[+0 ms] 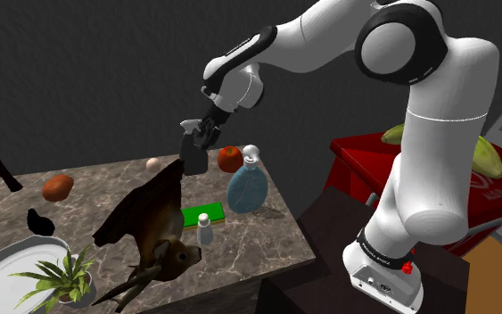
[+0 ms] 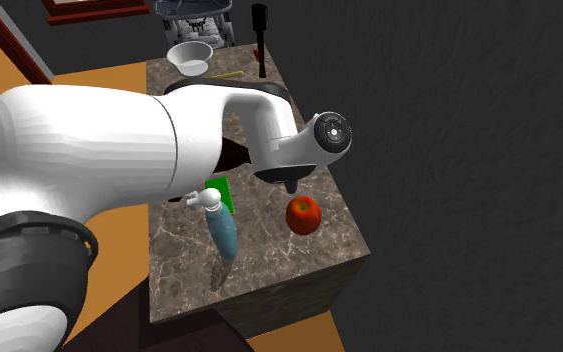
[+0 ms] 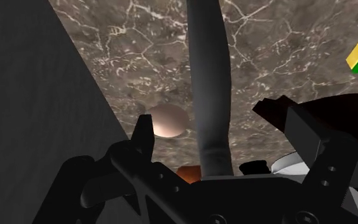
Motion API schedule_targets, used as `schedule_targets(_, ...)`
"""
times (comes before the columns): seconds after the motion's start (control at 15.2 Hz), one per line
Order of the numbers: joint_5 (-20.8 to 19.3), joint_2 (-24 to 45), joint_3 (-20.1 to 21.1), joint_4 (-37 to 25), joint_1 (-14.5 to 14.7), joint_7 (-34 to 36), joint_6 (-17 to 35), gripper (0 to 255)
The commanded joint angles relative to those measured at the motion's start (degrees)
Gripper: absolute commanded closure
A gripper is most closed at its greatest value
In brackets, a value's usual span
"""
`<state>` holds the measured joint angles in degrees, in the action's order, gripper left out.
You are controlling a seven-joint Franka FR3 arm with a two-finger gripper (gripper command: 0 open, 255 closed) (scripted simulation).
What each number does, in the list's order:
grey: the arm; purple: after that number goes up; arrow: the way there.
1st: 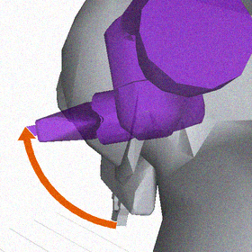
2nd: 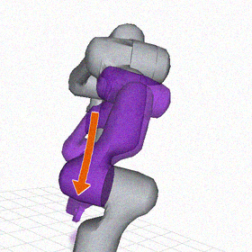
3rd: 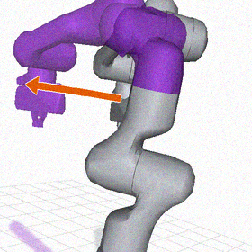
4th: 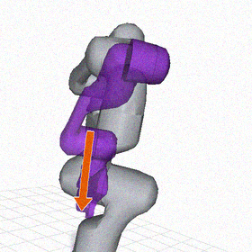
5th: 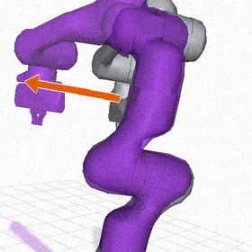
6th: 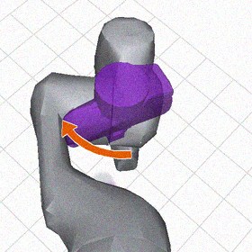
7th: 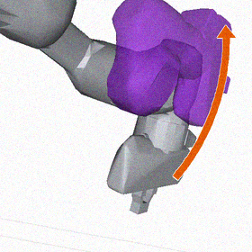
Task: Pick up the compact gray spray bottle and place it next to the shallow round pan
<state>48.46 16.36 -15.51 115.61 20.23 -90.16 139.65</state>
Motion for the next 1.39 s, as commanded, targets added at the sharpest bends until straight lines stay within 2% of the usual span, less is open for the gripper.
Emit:
schedule_targets(0.0, 1.40, 1.60, 0.73, -1.00, -0.08, -1.35, 0.51, 0)
schedule_targets(0.4, 3.97, 5.29, 2.11, -2.62, 0.00, -2.80, 2.49, 0)
schedule_targets(0.86, 3.96, 5.29, 2.11, -2.62, 0.00, -2.80, 2.49, 0)
schedule_targets(0.92, 3.96, 5.29, 2.11, -2.62, 0.00, -2.80, 2.49, 255)
schedule_targets(1.32, 3.96, 5.29, 2.11, -2.63, 0.00, -2.79, 2.49, 255)
